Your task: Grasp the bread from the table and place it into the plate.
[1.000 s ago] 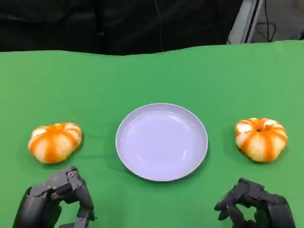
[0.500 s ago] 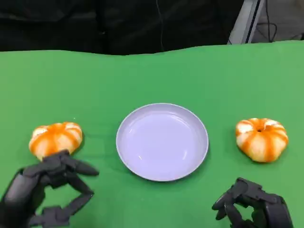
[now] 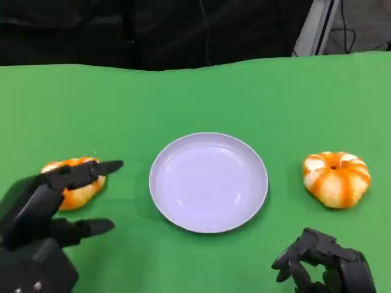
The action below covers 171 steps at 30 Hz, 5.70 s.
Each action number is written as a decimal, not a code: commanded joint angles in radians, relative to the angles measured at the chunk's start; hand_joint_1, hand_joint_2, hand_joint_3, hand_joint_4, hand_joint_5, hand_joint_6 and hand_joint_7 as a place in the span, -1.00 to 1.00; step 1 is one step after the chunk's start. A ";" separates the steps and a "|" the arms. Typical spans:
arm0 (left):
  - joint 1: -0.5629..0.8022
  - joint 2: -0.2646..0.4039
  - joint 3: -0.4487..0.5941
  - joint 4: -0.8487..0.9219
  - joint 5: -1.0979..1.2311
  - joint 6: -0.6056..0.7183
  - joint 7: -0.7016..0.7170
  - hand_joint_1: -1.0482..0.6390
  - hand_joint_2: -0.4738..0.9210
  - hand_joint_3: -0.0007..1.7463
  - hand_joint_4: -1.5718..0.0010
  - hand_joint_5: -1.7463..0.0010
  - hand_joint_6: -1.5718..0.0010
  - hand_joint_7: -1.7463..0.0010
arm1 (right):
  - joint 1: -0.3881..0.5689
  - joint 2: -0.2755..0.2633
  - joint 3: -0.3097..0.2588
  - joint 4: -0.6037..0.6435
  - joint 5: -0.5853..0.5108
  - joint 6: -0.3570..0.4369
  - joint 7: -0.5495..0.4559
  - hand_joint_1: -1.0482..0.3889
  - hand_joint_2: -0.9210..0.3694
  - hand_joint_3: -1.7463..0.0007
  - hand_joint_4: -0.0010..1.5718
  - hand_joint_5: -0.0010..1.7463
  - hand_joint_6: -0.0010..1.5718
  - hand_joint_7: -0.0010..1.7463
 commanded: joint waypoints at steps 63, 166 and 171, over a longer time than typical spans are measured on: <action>-0.638 0.015 -0.424 1.085 0.259 -0.138 0.769 0.16 0.15 0.42 -0.14 -1.00 0.03 -0.83 | 0.035 -0.008 -0.002 -0.036 0.023 0.017 0.018 -0.48 -0.90 0.42 0.12 0.69 0.19 0.29; -0.515 -0.120 -0.449 0.481 0.105 -0.005 0.147 -0.57 1.00 -0.71 0.50 0.74 0.61 0.88 | 0.021 -0.007 -0.004 -0.018 0.025 0.004 0.018 -0.47 -0.90 0.40 0.11 0.70 0.18 0.33; -0.403 -0.112 -0.355 0.360 -0.081 -0.022 0.071 -0.36 1.00 -0.76 0.15 0.54 0.31 0.78 | 0.025 -0.005 -0.002 -0.023 0.026 0.006 0.018 -0.48 -0.89 0.40 0.11 0.70 0.19 0.33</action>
